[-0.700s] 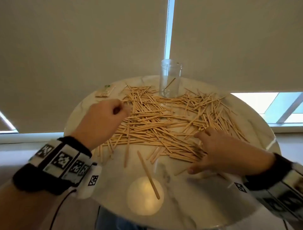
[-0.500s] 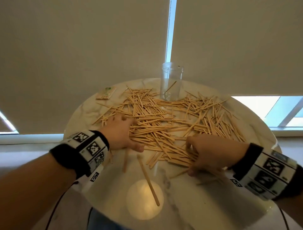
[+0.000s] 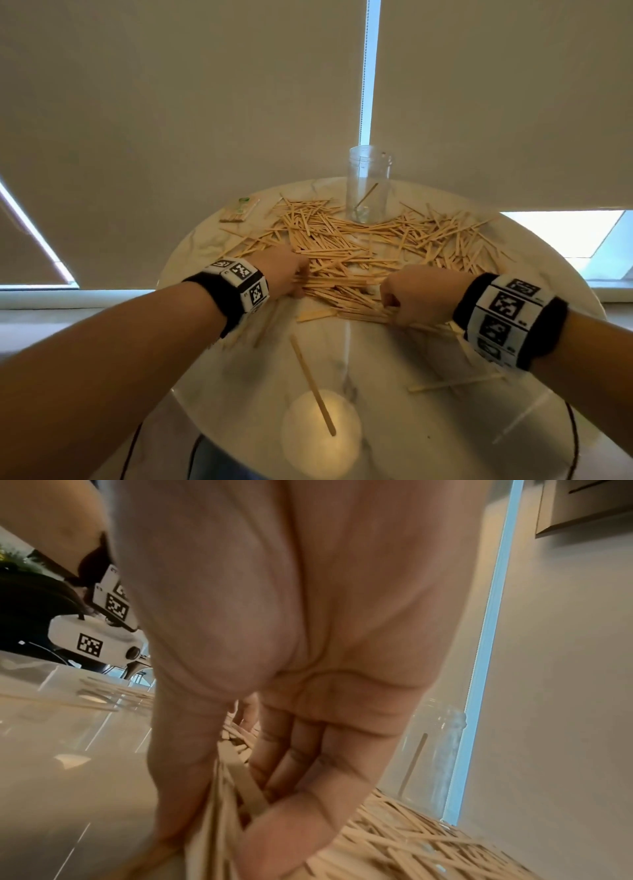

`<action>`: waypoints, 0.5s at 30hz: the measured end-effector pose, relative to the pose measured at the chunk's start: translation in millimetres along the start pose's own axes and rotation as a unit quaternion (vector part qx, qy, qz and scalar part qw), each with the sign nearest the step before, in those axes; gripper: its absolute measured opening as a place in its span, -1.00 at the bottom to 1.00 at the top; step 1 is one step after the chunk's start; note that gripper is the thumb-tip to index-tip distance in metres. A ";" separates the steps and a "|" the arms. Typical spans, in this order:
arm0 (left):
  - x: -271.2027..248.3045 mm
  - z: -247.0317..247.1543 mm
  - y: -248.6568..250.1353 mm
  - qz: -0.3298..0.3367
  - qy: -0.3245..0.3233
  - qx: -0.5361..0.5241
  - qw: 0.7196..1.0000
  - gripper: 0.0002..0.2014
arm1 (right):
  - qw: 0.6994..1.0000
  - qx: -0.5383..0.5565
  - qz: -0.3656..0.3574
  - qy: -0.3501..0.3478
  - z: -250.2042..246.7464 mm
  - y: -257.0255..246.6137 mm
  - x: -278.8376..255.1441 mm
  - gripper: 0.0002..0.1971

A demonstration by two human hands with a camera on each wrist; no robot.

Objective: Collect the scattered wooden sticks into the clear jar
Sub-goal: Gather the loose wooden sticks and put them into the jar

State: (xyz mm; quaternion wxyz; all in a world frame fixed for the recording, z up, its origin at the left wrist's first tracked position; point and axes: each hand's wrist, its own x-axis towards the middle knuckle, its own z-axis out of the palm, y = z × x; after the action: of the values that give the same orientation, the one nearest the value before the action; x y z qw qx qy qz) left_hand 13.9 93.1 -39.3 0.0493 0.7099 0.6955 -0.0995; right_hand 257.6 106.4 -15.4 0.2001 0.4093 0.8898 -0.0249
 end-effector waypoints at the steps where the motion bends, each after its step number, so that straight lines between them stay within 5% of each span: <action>1: 2.3 1.3 2.3 0.010 0.003 0.001 1.000 -0.59 | 1.000 -0.003 0.002 0.002 0.6 0.0 0.6 -0.77; 5: 8.3 5.4 9.8 0.030 0.031 0.037 0.998 -0.67 | 1.000 -0.017 0.011 0.021 0.2 1.2 2.8 -0.91; 8: 14.2 6.5 15.8 0.042 0.054 0.063 0.996 -0.67 | 0.999 0.015 0.009 0.046 -3.3 9.9 3.5 -0.81; 15: 28.1 -19.5 16.0 0.037 0.074 -0.022 0.996 -0.87 | 0.984 0.116 0.024 0.135 -17.2 48.8 2.9 -0.88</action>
State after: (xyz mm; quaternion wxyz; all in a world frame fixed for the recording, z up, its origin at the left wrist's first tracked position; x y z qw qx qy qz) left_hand 31.7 124.3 -27.3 0.0174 0.7392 0.6726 -0.0292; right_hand 286.2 144.4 5.1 0.0294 0.4502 0.8898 -0.0677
